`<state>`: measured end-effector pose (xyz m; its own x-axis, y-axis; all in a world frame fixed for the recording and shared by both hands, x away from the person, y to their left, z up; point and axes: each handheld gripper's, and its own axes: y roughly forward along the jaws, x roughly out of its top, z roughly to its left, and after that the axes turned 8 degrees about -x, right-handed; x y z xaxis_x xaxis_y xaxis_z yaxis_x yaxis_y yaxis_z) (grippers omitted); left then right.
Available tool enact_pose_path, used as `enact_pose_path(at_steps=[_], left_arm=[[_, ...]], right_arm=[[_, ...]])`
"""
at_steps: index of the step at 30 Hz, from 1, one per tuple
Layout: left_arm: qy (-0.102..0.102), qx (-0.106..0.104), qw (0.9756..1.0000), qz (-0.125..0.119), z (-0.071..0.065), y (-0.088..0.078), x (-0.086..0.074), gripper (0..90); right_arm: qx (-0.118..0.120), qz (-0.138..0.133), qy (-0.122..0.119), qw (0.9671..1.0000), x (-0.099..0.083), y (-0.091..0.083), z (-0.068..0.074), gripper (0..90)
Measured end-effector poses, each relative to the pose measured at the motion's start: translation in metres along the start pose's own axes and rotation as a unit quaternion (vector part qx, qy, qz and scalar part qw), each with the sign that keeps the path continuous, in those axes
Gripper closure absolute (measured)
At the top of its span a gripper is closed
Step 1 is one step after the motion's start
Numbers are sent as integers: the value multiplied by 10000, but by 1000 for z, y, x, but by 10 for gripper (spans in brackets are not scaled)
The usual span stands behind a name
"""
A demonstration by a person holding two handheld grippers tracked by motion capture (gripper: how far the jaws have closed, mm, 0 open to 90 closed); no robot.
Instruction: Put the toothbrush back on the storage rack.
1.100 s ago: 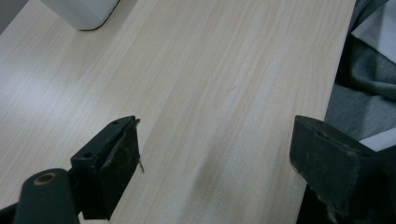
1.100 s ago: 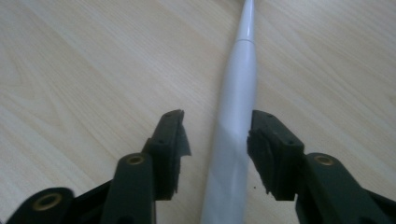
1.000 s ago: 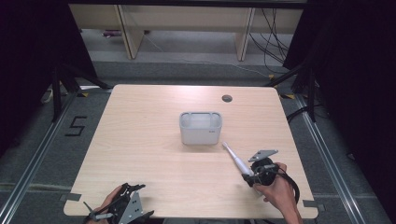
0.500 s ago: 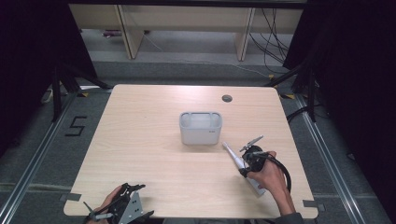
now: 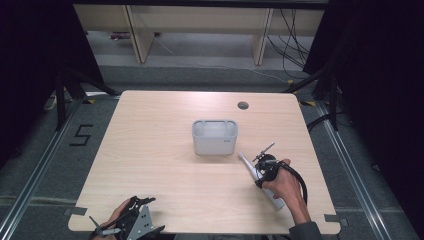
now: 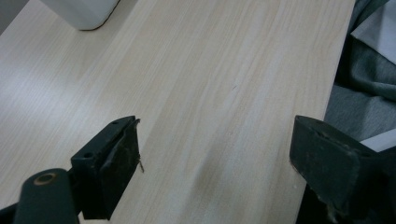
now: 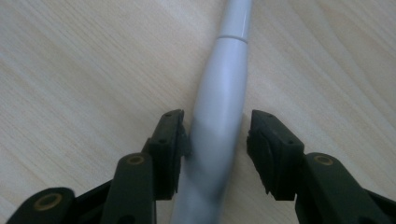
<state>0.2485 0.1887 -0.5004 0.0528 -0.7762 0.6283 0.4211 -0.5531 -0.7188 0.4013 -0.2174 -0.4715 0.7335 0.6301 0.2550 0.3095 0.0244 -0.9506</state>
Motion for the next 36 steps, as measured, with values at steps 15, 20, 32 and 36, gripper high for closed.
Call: enact_pose_path(at_steps=[15, 20, 32, 36], left_arm=[[-5, -28, 10000, -55, -1, 1, 0, 155], [22, 83, 10000, -5, -1, 1, 0, 156], [15, -42, 10000, -9, -1, 0, 0, 156], [-23, -53, 10000, -30, -1, 0, 0, 155]], right_arm=[[169, 466, -194, 9986, 13, 6, -2, 642], [191, 592, -241, 9978, 15, 7, -2, 661], [250, 761, -235, 9965, 18, 6, -3, 668], [269, 623, -284, 9973, 14, 5, -5, 669]])
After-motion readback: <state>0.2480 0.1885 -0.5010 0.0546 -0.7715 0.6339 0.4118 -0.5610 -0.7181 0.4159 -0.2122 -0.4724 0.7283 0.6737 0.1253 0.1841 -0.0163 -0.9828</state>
